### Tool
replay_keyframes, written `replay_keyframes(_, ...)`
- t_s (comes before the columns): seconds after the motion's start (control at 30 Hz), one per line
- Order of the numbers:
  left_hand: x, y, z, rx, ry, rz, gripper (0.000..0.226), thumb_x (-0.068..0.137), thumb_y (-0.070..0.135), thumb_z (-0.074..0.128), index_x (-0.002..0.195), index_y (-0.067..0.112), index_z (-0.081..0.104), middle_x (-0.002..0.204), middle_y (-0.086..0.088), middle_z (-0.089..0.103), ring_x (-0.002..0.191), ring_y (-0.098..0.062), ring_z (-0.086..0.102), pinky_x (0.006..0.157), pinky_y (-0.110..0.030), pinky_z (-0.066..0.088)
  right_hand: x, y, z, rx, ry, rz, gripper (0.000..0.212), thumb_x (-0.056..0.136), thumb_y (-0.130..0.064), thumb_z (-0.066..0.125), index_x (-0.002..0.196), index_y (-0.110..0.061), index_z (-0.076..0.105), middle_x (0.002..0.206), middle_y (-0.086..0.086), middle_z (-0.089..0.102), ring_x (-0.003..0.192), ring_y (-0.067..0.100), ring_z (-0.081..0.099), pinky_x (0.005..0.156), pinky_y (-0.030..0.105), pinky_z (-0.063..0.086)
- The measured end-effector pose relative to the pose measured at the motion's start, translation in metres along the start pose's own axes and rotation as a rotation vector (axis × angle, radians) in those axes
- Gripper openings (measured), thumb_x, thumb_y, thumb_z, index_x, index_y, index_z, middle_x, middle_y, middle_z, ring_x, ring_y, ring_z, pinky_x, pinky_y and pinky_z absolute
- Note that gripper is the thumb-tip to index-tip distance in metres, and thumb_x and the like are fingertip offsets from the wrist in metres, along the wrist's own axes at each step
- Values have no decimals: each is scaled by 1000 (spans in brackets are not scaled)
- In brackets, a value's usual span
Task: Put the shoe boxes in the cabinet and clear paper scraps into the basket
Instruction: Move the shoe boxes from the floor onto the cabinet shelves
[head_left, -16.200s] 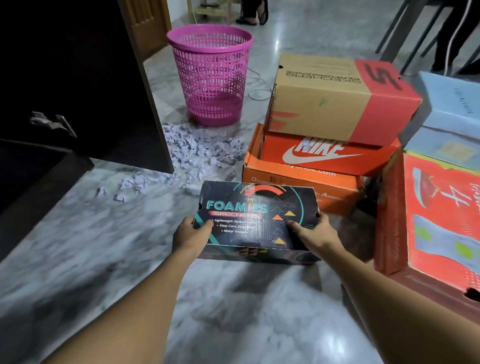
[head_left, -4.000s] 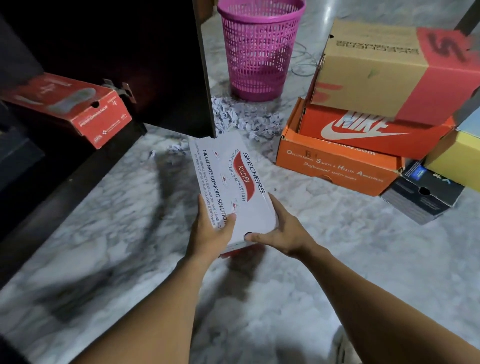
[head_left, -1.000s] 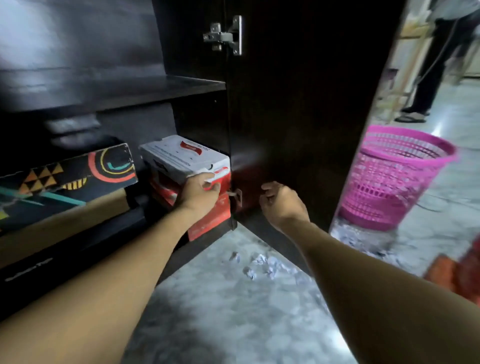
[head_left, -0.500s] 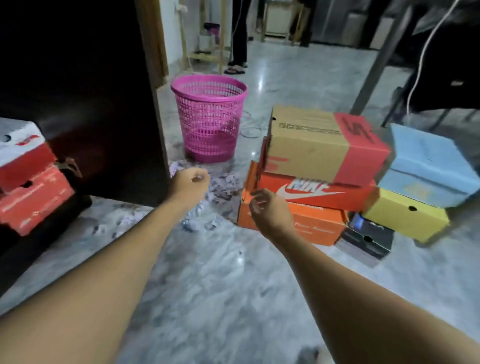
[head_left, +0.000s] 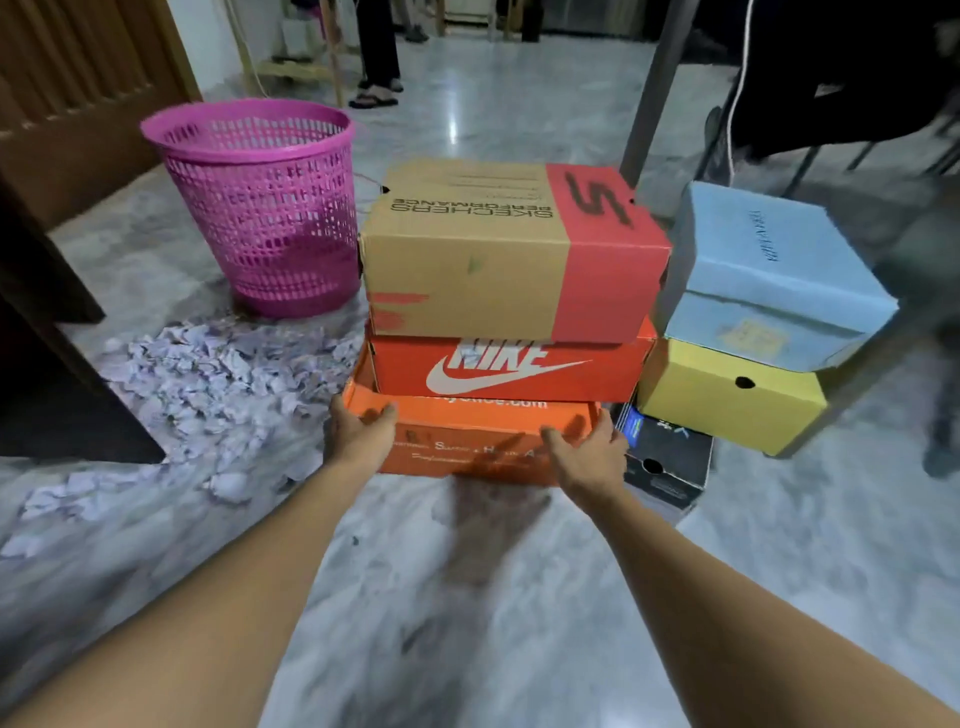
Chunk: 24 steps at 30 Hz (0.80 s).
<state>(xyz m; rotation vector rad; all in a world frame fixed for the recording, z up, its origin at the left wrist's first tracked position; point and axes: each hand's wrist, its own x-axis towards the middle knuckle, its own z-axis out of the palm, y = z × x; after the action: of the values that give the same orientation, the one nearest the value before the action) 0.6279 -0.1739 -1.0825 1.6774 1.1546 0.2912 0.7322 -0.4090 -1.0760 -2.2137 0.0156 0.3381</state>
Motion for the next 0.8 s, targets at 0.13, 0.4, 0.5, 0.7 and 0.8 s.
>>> replay_keyframes(0.13,5,-9,12,49,118,88,73,83,46,67,141,15,36,141,-12,45,126,-34,49,105,-47,42,30,8,2,-30,4,-6,67,83,-50,64,137,-20,38,130,8,60,131,38,40,108,43,28)
replay_keyframes(0.4,11,-20,2,55,137,32,74,65,63,70,119,14,57,129,-10,48,107,-31,59,91,-44,52,10,21,-4,-218,100,-67,49,88,-48,62,119,-11,56,119,12,53,119,36,45,103,41,37)
replay_keyframes(0.5,-8,-33,-10,58,159,-12,80,59,67,69,117,13,56,121,-9,51,104,-31,61,87,-46,54,-15,25,-3,-219,146,-87,55,87,-46,64,127,-9,53,124,12,51,119,34,43,104,40,36)
replay_keyframes(0.7,-74,-62,-36,93,208,-97,74,76,49,74,123,6,38,129,-14,38,116,-37,52,93,-46,48,-70,34,0,-109,138,-34,58,80,-43,68,124,-10,50,120,9,48,108,33,58,95,46,49)
replay_keyframes(0.8,-109,-79,-57,101,236,-132,75,76,47,74,124,4,36,129,-15,38,115,-39,52,90,-46,49,-102,39,-2,-131,116,5,46,86,-36,60,121,-10,48,120,11,50,105,37,59,92,48,50)
